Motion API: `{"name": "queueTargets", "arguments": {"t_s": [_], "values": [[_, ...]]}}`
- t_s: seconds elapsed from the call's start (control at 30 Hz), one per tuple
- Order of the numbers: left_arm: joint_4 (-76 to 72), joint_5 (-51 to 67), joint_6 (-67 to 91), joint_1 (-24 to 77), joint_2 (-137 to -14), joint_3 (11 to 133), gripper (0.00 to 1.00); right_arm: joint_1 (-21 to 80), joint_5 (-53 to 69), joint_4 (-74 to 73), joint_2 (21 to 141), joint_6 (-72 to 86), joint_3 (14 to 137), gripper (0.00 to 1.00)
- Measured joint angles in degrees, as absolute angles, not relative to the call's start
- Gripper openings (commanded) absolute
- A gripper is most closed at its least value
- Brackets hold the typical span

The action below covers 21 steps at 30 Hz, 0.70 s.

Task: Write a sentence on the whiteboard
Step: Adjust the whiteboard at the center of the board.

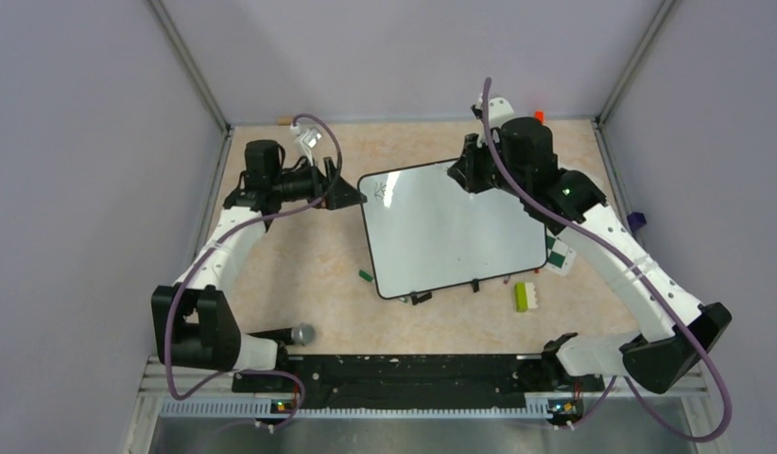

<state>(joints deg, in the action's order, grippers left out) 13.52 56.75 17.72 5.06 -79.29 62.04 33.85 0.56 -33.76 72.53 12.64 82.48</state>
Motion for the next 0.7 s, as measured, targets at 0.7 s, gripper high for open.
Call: {"name": "queueTargets", "arguments": {"t_s": [0.7], "values": [[-36.91,66.37,45.65,3.05,-87.39,47.77,0.97,47.9,-10.85,-37.26,85.19,9.58,92.79,0.0]]}}
